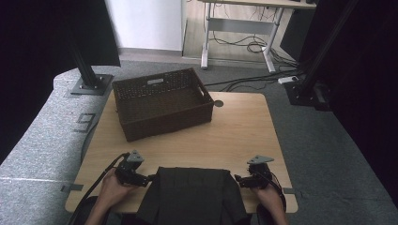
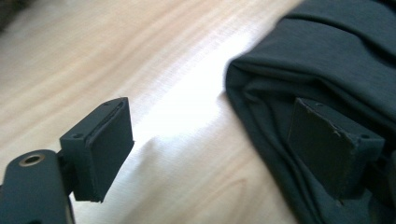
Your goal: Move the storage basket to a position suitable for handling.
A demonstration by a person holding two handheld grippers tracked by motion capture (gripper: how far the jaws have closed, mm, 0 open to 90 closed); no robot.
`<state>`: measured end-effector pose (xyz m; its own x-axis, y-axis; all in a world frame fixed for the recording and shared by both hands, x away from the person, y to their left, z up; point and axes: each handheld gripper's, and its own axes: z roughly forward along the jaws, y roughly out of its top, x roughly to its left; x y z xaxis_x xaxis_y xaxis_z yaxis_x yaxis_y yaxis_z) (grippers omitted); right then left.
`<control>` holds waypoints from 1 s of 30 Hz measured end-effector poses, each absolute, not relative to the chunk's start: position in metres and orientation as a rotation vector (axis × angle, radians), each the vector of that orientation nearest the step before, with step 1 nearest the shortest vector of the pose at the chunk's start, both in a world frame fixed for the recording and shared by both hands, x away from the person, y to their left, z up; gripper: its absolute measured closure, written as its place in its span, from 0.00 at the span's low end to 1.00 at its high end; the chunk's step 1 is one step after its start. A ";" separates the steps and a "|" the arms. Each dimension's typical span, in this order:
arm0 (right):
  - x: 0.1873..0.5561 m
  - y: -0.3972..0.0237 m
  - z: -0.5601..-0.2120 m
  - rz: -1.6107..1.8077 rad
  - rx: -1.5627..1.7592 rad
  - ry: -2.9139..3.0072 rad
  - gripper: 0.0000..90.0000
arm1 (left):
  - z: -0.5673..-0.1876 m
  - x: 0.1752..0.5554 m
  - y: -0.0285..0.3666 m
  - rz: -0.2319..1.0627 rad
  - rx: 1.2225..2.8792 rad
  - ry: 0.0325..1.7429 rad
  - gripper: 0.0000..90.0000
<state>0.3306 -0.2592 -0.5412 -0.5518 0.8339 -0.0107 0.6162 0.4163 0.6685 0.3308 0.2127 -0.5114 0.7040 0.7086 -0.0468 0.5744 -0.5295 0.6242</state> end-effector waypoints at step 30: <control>0.338 -0.274 -0.558 0.933 1.350 2.194 0.00 | -0.451 0.393 0.230 0.402 2.191 1.061 0.15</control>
